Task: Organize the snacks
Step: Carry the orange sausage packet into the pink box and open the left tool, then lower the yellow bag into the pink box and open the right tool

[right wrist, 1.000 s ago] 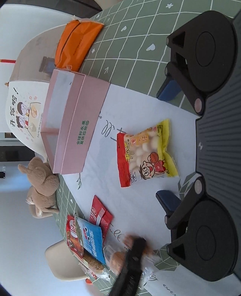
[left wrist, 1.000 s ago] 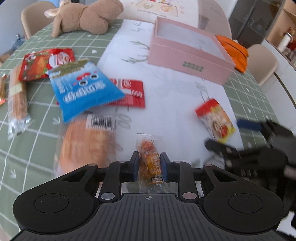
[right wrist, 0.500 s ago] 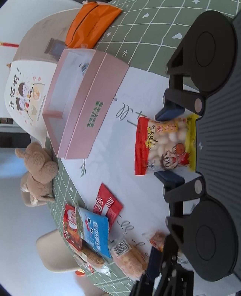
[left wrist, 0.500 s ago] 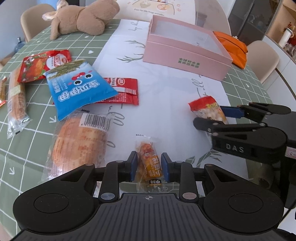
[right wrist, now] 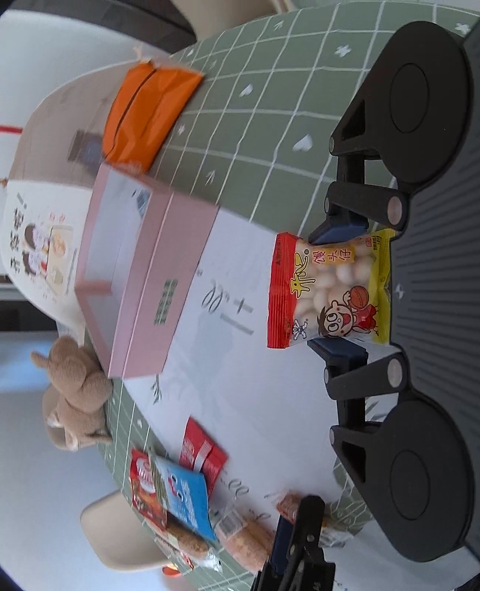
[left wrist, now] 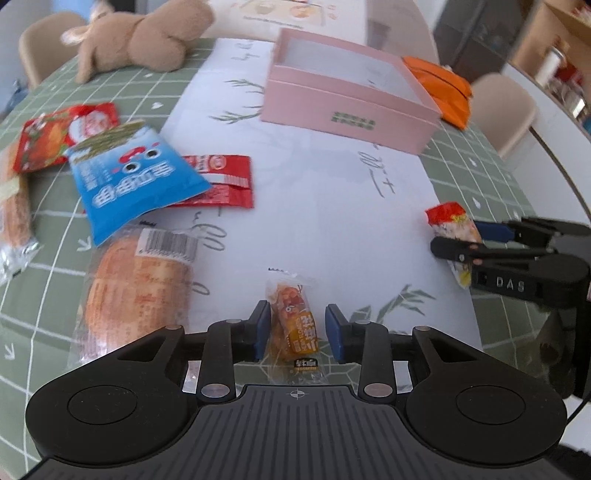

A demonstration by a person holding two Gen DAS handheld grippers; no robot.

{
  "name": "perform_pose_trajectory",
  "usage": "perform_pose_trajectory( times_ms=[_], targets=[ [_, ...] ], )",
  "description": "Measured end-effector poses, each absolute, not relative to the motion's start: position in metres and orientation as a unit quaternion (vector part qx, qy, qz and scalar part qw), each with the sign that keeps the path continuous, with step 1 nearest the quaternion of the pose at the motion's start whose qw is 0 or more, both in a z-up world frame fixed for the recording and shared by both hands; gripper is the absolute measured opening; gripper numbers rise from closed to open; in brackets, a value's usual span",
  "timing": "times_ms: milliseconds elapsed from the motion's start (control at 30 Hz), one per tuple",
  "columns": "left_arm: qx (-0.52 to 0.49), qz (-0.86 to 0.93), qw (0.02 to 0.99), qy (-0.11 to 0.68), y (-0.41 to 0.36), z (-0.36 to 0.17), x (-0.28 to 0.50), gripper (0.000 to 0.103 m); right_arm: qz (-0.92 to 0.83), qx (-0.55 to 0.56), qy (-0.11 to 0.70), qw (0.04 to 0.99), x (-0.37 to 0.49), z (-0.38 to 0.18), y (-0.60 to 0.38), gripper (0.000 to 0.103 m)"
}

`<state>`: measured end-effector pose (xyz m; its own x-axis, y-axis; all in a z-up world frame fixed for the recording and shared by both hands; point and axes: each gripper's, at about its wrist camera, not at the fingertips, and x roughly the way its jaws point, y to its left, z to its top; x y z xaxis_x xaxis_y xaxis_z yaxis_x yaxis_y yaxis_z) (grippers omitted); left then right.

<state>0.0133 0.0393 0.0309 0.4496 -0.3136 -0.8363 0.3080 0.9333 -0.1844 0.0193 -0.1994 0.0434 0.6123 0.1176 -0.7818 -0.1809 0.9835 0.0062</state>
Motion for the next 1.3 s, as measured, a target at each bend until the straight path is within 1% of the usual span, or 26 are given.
perform_pose_trajectory(
  times_ms=[133, 167, 233, 267, 300, 467, 567, 700, 767, 800, 900, 967, 1067, 1167, 1300],
  targets=[
    [0.011, -0.174, 0.853, 0.492, 0.032, 0.031, 0.014, 0.035, 0.077, -0.033, 0.433, 0.897, 0.013, 0.042, -0.203, 0.052],
    [0.016, -0.169, 0.853, 0.494, 0.029, 0.031, 0.014, 0.034, 0.077, -0.034, 0.433, 0.897, 0.012, 0.042, -0.203, 0.052],
    [0.027, -0.171, 0.850, 0.498, 0.024, 0.032, 0.013, 0.028, 0.075, -0.040, 0.432, 0.898, 0.010, 0.042, -0.201, 0.052],
    [0.029, -0.176, 0.849, 0.498, 0.022, 0.032, 0.012, 0.028, 0.074, -0.045, 0.430, 0.899, 0.009, 0.042, -0.200, 0.052],
    [0.027, -0.181, 0.848, 0.497, 0.020, 0.032, 0.011, 0.026, 0.073, -0.046, 0.429, 0.899, 0.008, 0.043, -0.200, 0.052],
    [-0.017, -0.196, 0.851, 0.487, 0.019, 0.040, 0.012, 0.023, 0.062, -0.046, 0.420, 0.904, 0.005, 0.047, -0.203, 0.052],
    [-0.045, -0.209, 0.870, 0.444, 0.016, 0.071, 0.025, 0.023, 0.056, -0.038, 0.418, 0.906, 0.004, 0.053, -0.206, 0.052],
    [-0.066, -0.218, 0.908, 0.352, 0.001, 0.126, 0.069, 0.025, 0.053, -0.027, 0.406, 0.912, 0.005, 0.067, -0.209, 0.052],
    [-0.104, -0.235, 0.915, 0.310, -0.009, 0.148, 0.106, 0.028, 0.054, -0.027, 0.402, 0.914, 0.010, 0.072, -0.207, 0.052],
    [-0.113, -0.244, 0.914, 0.303, -0.016, 0.152, 0.128, 0.032, 0.054, -0.028, 0.400, 0.914, 0.012, 0.073, -0.205, 0.052],
    [-0.093, -0.210, 0.921, 0.314, -0.030, 0.146, 0.171, 0.030, 0.054, -0.033, 0.402, 0.913, 0.019, 0.075, -0.198, 0.052],
    [-0.084, -0.187, 0.926, 0.316, -0.025, 0.141, 0.174, 0.030, 0.052, -0.035, 0.405, 0.912, 0.019, 0.076, -0.197, 0.052],
    [-0.093, -0.179, 0.920, 0.336, 0.001, 0.126, 0.154, 0.030, 0.051, -0.033, 0.410, 0.910, 0.017, 0.073, -0.201, 0.052],
    [-0.076, -0.173, 0.914, 0.360, 0.034, 0.104, 0.115, 0.030, 0.048, -0.029, 0.415, 0.908, 0.021, 0.071, -0.207, 0.052],
    [-0.108, -0.124, 0.901, 0.401, 0.077, 0.079, 0.084, 0.030, 0.057, -0.042, 0.369, 0.927, 0.051, 0.097, -0.199, 0.052]
  ],
)
